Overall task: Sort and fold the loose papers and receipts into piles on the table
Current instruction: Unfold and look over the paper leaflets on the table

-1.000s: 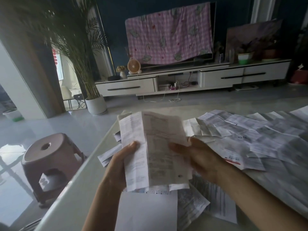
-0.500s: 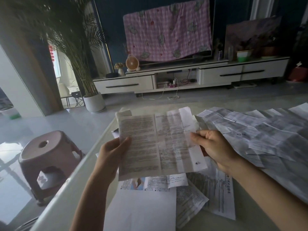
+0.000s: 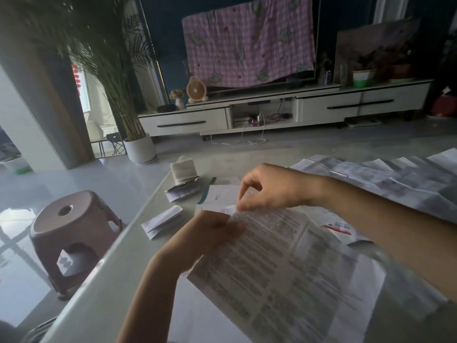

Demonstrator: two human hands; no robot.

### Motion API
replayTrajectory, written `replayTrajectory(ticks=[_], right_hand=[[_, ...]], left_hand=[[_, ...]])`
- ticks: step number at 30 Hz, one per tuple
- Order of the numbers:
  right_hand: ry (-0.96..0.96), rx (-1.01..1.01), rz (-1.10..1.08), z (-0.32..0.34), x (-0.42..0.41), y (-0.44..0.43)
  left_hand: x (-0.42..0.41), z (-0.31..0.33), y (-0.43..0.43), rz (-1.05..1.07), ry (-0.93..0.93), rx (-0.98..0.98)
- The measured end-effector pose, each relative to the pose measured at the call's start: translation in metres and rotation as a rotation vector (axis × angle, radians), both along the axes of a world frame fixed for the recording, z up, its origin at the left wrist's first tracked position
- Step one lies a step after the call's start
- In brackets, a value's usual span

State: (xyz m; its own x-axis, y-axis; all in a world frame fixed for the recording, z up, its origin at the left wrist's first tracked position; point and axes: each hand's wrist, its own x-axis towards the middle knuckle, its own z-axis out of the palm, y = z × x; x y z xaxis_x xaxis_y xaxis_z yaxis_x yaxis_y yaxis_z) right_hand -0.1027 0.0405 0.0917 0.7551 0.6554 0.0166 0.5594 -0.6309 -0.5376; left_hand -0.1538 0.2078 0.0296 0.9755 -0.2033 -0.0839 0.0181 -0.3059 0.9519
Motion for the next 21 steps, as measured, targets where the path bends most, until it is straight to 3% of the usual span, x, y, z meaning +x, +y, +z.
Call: replayTrajectory(ticks=[5, 8, 12, 17, 19, 21], right_hand=[[0.195, 0.369, -0.202, -0.021, 0.014, -0.02], [0.236, 0.61, -0.336, -0.027, 0.02, -0.041], [0.208, 0.795, -0.421, -0.035, 0.022, -0.045], [0.134, 0.996, -0.52, -0.038, 0.026, -0.047], [0.276, 1.065, -0.508, -0.042, 0.023, -0.051], [0.613, 1.06, -0.415, -0.045, 0.016, -0.06]], left_hand=[[0.001, -0.001, 0.01, 0.007, 0.003, 0.089], [0.006, -0.003, 0.026, 0.052, 0.014, -0.068], [0.006, -0.011, 0.011, 0.052, 0.064, -0.424], [0.008, -0.017, -0.015, 0.066, 0.141, -0.42], [0.008, -0.015, -0.015, 0.11, 0.118, -0.452], [0.007, -0.014, -0.015, 0.122, 0.097, -0.469]])
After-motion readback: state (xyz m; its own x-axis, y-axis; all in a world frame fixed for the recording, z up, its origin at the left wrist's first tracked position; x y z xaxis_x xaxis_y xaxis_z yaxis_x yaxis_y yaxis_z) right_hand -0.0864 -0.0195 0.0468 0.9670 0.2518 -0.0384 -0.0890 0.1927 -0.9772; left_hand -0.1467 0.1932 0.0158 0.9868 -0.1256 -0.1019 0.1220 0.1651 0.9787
